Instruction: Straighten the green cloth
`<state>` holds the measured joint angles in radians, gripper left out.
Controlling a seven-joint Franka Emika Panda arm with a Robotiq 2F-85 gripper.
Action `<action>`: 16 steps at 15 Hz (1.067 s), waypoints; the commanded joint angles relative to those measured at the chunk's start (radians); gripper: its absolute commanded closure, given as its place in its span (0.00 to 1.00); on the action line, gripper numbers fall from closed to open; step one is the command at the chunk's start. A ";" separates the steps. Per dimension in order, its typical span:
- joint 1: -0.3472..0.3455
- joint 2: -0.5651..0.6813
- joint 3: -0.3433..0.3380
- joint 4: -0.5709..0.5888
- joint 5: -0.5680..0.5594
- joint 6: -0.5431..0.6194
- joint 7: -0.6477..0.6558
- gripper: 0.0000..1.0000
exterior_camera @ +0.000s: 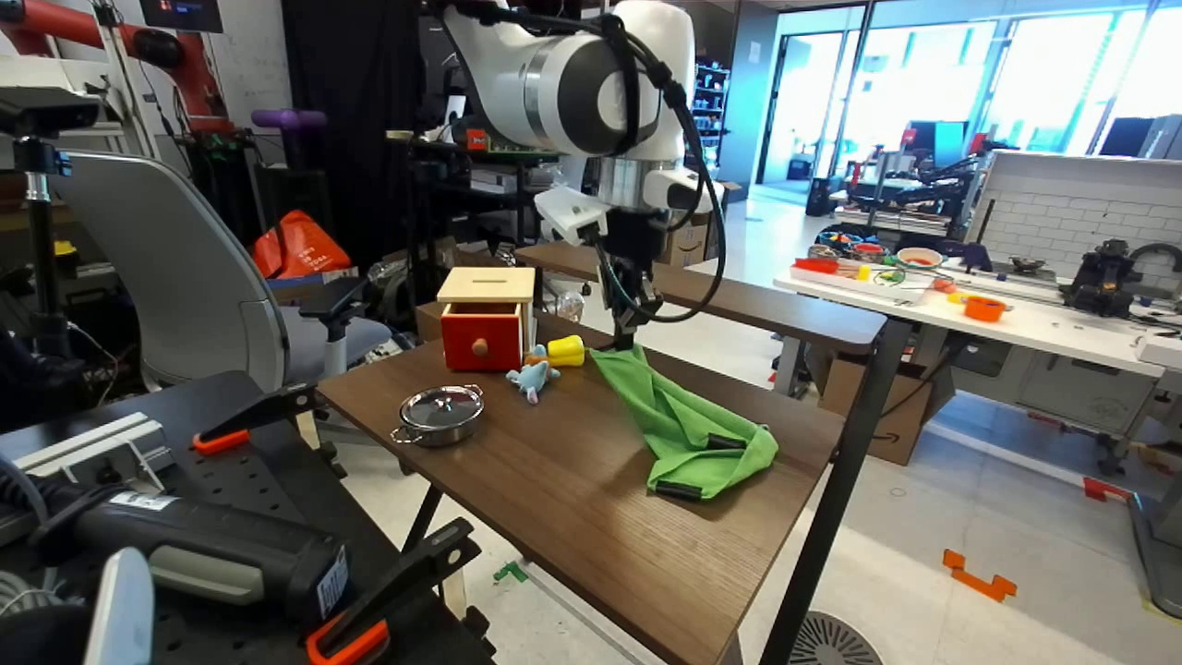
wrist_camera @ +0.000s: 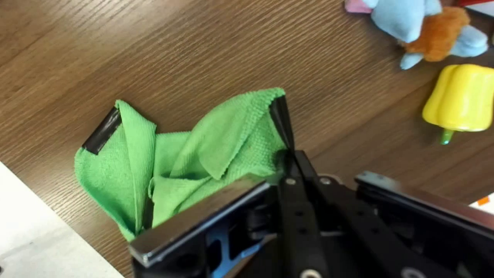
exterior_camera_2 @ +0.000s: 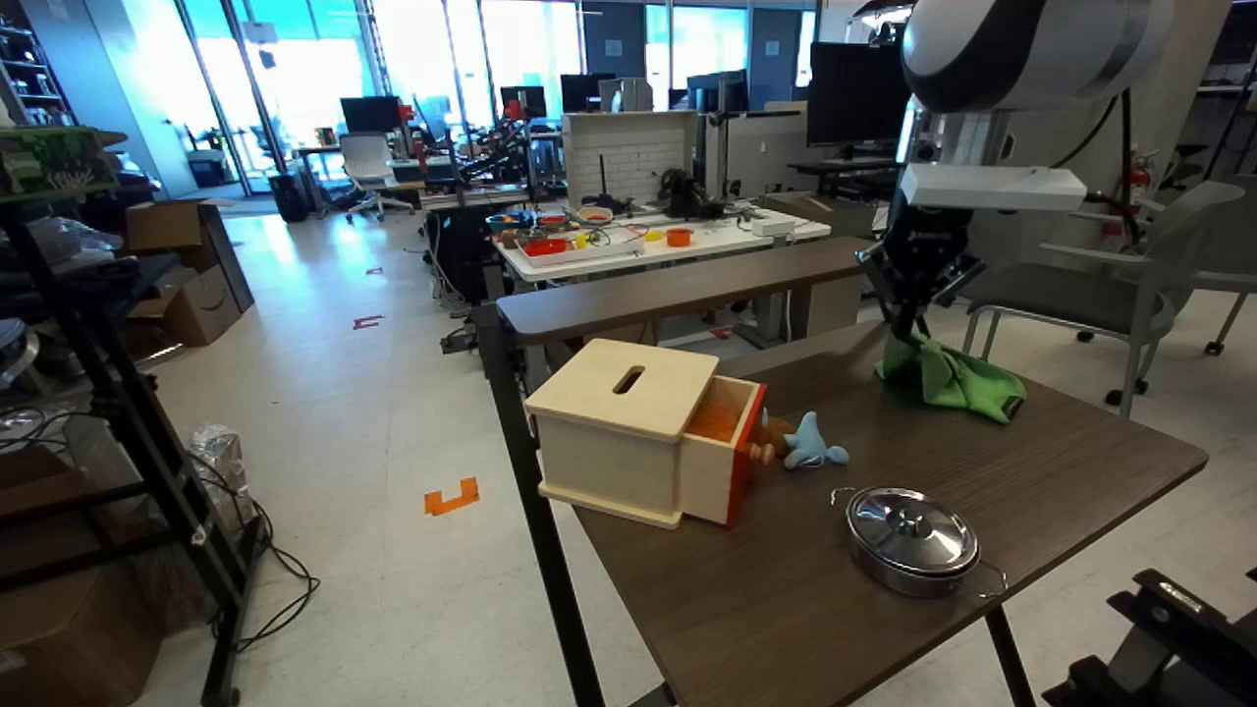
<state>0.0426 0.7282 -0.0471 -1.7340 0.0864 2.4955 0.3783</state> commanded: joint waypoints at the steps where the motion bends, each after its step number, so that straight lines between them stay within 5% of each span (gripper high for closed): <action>1: -0.024 -0.174 0.033 -0.154 0.050 0.026 -0.070 0.99; 16: -0.148 -0.505 0.111 -0.376 0.350 -0.065 -0.445 0.99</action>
<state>-0.0736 0.3235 0.0446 -2.0410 0.3691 2.4557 0.0047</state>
